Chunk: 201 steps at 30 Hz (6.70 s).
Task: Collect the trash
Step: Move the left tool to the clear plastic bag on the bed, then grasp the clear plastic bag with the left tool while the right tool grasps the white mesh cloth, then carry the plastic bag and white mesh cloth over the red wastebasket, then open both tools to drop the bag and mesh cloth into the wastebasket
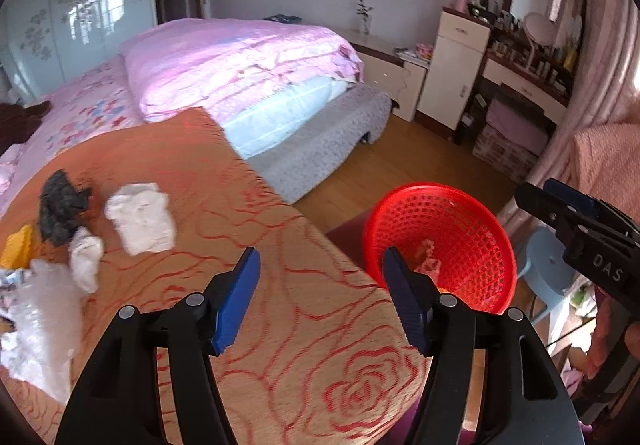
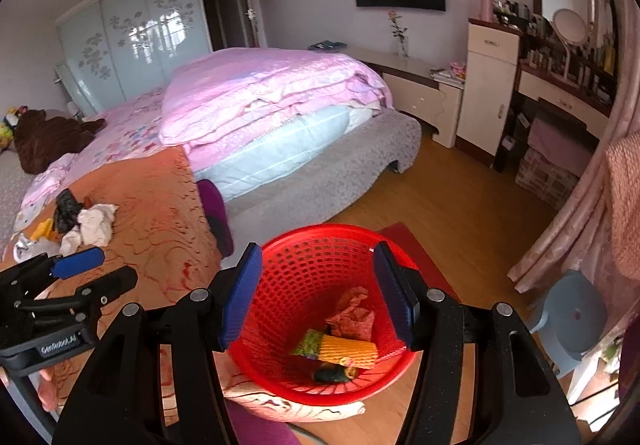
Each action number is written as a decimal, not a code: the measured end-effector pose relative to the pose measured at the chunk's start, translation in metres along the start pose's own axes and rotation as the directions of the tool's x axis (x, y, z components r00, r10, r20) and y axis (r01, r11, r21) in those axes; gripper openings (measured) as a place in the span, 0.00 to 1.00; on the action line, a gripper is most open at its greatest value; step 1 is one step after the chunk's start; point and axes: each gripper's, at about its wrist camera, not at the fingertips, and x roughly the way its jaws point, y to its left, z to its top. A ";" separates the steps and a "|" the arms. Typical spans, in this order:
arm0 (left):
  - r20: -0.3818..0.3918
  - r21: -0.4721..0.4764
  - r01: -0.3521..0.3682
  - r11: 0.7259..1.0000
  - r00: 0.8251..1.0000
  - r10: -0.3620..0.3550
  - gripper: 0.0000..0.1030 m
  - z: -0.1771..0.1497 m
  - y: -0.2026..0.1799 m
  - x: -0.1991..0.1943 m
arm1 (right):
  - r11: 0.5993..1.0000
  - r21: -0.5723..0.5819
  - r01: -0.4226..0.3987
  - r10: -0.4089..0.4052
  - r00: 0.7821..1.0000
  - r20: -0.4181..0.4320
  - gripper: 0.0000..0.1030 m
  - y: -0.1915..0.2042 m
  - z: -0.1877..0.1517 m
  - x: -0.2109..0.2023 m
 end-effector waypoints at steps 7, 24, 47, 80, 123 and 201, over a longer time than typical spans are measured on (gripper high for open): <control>0.036 -0.074 -0.094 0.993 0.995 0.097 0.63 -0.001 0.040 -0.026 | 0.996 -0.051 -0.074 0.074 0.997 -0.001 0.57 0.036 0.002 -0.003; 0.051 -0.259 -0.290 0.922 0.949 0.312 0.64 -0.025 0.145 -0.087 | 0.961 -0.156 -0.229 0.226 0.973 -0.034 0.58 0.121 0.005 -0.002; -0.053 -0.275 -0.270 0.923 0.963 0.266 0.35 -0.050 0.172 -0.049 | 0.949 -0.163 -0.271 0.262 0.962 -0.075 0.59 0.138 -0.004 0.007; 0.077 -0.350 -0.284 0.892 0.941 0.330 0.35 -0.069 0.196 -0.129 | 0.897 -0.233 -0.376 0.329 0.919 -0.217 0.59 0.255 0.016 0.115; 0.095 -0.363 -0.286 0.887 0.935 0.340 0.35 -0.055 0.181 -0.128 | 0.914 -0.222 -0.340 0.343 0.939 -0.026 0.30 0.194 0.016 -0.001; -0.113 0.127 0.114 0.985 0.989 -0.100 0.35 0.024 -0.080 0.060 | 0.992 0.099 0.078 -0.073 0.995 -0.062 0.31 -0.042 -0.006 0.026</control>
